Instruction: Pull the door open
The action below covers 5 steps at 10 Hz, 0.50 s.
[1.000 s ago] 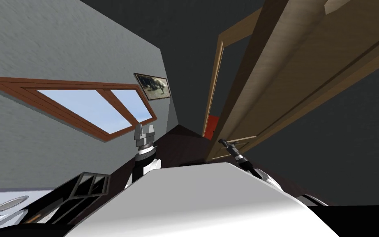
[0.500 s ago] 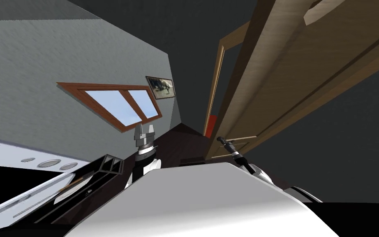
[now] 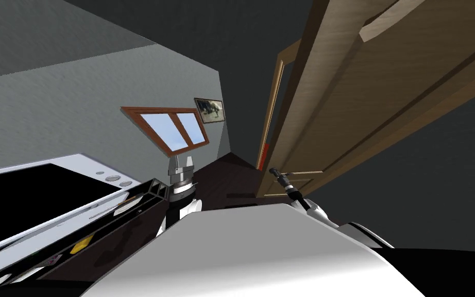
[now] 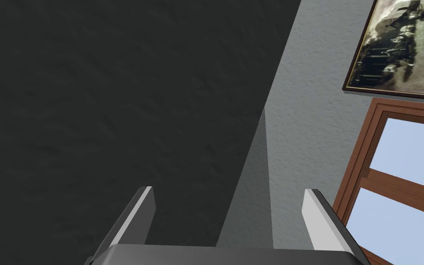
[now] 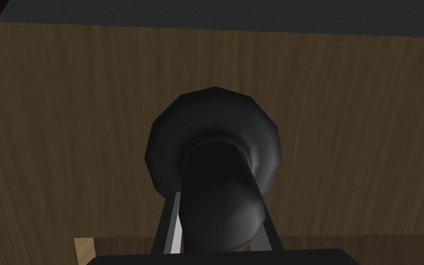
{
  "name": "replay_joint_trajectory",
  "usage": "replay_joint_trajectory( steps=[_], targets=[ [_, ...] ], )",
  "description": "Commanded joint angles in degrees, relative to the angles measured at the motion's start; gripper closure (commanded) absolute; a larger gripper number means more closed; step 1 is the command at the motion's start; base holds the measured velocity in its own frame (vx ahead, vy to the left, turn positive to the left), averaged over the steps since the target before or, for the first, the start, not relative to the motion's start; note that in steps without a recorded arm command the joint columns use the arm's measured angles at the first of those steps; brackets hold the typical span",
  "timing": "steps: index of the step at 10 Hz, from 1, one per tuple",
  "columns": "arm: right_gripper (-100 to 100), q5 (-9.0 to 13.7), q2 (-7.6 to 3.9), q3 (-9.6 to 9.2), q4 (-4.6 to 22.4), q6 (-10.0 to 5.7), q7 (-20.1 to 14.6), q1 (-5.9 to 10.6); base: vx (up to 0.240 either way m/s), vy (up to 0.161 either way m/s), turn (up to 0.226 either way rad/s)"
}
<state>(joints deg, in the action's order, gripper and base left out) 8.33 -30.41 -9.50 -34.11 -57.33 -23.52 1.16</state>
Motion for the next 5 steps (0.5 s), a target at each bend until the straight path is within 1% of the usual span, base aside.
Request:
replay_joint_trajectory(
  steps=[1,3,4,5],
  targets=[
    [100,0.5,0.54,-0.14,1.4,1.11,0.8,1.91,-0.175,-0.078,0.163],
    [100,0.9,1.0,-0.21,1.9,2.04,1.4,3.05,-0.138,-0.041,0.091],
    [100,1.3,1.43,-0.28,2.3,2.93,2.0,4.14,-0.154,-0.032,0.12],
    [100,1.7,1.86,-0.35,2.7,3.78,2.5,5.18,-0.215,-0.081,0.156]
  ],
)
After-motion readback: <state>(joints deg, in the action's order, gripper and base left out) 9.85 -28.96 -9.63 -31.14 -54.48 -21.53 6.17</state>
